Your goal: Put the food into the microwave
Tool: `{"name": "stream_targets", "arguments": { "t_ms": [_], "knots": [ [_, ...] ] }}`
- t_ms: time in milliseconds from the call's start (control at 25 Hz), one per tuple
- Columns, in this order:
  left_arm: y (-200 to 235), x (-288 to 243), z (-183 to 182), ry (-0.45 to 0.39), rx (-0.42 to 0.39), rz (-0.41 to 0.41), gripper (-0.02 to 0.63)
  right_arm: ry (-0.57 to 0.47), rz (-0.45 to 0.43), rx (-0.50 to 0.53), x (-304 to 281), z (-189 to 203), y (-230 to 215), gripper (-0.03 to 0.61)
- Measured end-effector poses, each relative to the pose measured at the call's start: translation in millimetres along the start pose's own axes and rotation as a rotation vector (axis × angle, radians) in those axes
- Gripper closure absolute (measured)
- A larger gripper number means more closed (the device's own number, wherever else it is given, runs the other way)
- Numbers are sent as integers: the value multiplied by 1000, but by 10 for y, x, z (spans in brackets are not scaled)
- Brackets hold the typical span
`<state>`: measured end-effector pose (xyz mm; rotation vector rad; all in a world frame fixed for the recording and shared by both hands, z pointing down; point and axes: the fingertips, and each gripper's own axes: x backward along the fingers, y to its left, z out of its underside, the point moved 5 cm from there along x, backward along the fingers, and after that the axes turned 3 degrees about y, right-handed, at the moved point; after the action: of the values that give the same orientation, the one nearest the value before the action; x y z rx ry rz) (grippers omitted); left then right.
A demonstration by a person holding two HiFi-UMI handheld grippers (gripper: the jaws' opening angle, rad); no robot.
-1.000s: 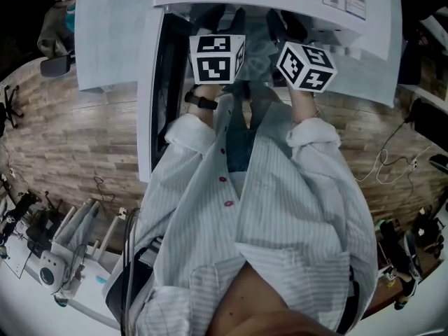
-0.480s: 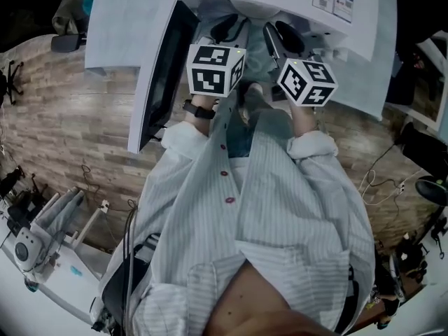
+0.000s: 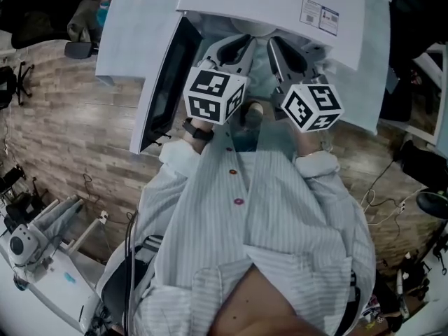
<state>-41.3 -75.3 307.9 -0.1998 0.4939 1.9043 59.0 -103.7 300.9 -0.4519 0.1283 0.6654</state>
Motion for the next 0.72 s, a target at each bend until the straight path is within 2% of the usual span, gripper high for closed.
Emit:
{"name": "stream_targets", "arguments": {
  "t_ms": [320, 520, 720],
  "knots": [
    [-282, 89, -279, -60, -48, 79, 604, -30, -30, 74, 219, -229, 49, 545],
    [-366, 107, -356, -63, -57, 129, 604, -34, -32, 72, 289, -277, 75, 546],
    [-340, 82, -337, -54, -33, 151, 605, -44, -19, 62, 338, -301, 70, 546]
  ]
}}
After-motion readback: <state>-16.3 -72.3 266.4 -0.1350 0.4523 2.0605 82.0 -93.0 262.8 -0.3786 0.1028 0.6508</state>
